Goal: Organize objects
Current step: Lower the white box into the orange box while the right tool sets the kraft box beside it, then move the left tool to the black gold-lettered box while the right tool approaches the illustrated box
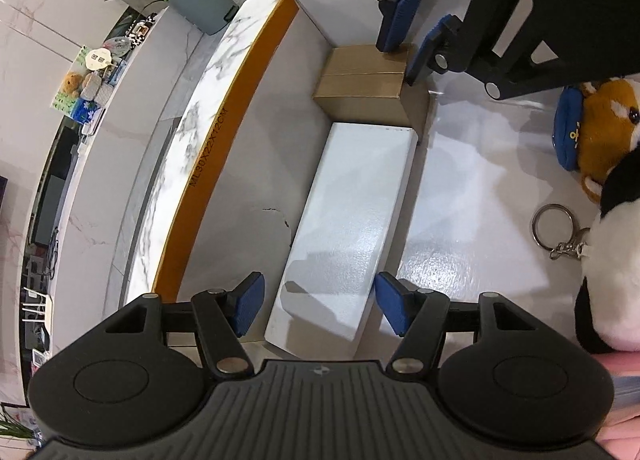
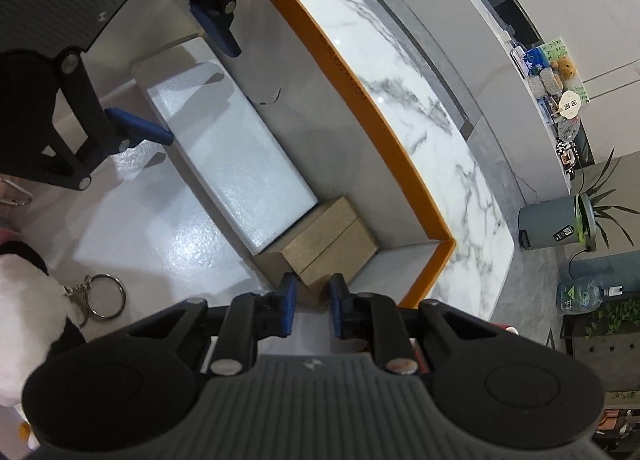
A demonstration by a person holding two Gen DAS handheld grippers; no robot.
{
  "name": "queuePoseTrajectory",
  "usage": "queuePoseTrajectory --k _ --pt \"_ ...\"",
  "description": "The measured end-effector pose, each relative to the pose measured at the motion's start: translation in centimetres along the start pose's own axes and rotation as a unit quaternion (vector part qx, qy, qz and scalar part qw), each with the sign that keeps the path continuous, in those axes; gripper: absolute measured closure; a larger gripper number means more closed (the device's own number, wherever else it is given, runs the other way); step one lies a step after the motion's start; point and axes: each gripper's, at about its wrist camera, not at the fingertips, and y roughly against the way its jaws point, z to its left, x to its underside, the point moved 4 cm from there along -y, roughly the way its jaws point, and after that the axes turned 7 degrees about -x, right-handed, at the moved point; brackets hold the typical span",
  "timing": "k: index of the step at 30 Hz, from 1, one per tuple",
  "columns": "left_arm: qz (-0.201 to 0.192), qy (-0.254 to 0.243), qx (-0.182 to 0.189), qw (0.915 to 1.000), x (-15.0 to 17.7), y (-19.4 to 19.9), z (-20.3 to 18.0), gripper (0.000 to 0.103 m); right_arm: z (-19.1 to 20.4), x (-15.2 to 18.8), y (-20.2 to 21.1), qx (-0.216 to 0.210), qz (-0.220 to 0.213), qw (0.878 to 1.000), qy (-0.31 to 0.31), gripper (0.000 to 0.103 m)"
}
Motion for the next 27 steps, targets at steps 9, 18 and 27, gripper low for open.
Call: queuePoseTrajectory --k 9,18,27 --pt "-0.069 0.091 0.024 0.9932 0.4 6.0 3.0 0.03 0.0 0.2 4.3 -0.03 -0.046 0.998 -0.029 0.084" --pt "-0.037 0.224 0.033 0.9732 6.0 11.6 9.2 0.03 2.0 -1.6 11.1 -0.139 -0.154 0.975 -0.081 0.084" --pt "0.066 0.396 0.017 0.9159 15.9 12.1 11.3 0.028 9.1 -7.0 14.6 -0.209 -0.21 0.955 0.014 0.078"
